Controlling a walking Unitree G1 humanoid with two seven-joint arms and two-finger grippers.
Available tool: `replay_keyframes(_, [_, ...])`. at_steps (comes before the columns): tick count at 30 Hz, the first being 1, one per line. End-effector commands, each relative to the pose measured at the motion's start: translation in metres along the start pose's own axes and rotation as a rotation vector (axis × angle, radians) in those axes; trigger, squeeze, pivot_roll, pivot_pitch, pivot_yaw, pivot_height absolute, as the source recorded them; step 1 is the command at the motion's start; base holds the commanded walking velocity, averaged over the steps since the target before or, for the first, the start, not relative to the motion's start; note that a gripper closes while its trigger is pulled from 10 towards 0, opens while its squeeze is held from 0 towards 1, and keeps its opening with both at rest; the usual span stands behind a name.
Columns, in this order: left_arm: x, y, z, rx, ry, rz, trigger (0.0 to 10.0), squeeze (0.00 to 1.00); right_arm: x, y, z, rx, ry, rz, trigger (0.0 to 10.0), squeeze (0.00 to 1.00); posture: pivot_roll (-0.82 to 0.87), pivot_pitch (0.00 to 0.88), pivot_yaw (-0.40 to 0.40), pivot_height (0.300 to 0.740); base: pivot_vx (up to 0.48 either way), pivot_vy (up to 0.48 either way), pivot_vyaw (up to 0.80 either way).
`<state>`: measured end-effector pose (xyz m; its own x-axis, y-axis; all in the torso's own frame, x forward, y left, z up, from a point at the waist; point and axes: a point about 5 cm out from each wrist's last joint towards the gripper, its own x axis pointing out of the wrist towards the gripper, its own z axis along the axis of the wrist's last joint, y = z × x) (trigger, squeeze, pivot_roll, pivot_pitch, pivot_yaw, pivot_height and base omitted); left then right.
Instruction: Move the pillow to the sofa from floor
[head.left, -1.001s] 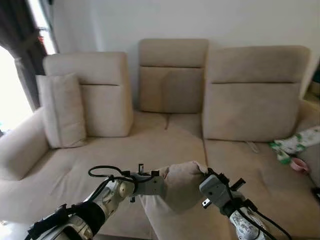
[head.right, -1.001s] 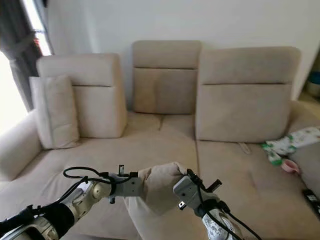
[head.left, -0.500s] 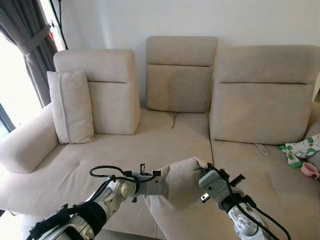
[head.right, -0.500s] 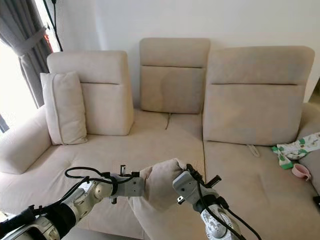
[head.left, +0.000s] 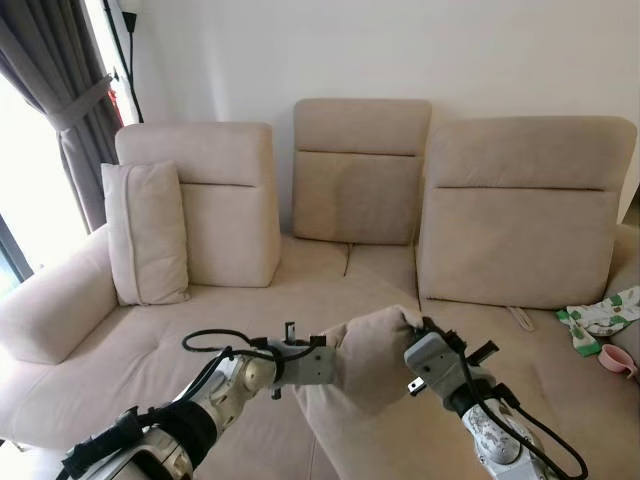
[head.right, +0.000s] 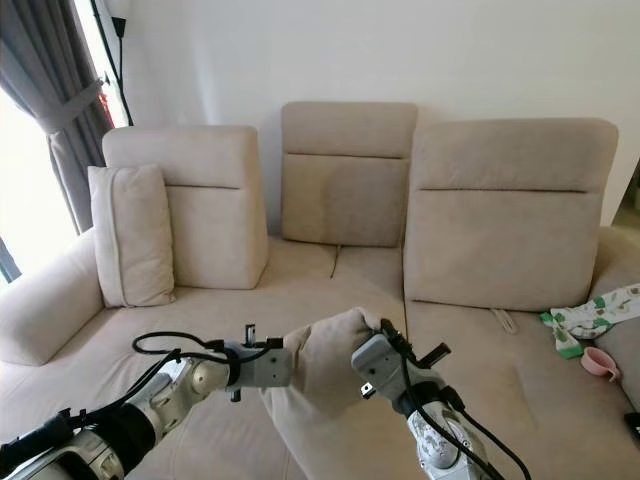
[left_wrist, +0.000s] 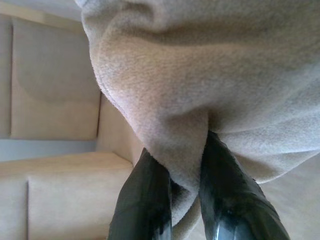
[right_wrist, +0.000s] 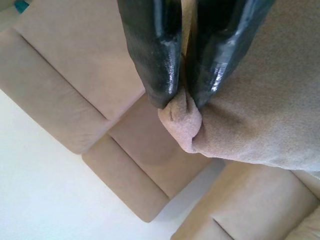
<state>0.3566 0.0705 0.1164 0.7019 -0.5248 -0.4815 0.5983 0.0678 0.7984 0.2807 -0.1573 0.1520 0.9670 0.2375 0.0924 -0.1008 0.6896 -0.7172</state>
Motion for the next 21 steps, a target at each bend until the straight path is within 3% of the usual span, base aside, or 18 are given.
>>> replay_keyframes(1, [0.0,0.0085,0.0141,0.014,-0.075,0.033,10.0,0.0,0.0047,-0.0006,0.0267,-0.001,-0.14,-0.006,10.0,0.0,-0.12,0.0,0.082,0.74,0.341,0.0,0.0])
replay_keyframes(16, [0.0005,0.0067,0.0143,0.024,-0.078,0.027,10.0,0.0,0.0043,0.0011,0.026,0.002,-0.136,-0.001,10.0,0.0,-0.12,0.0,0.083,0.74,0.337,0.0,0.0])
replay_keyframes(21, [0.0008,0.0055,0.016,0.027,-0.087,0.025,10.0,0.0,0.0043,0.0002,0.0258,-0.002,-0.135,-0.006,10.0,0.0,-0.12,0.0,0.085,0.74,0.151,0.0,0.0])
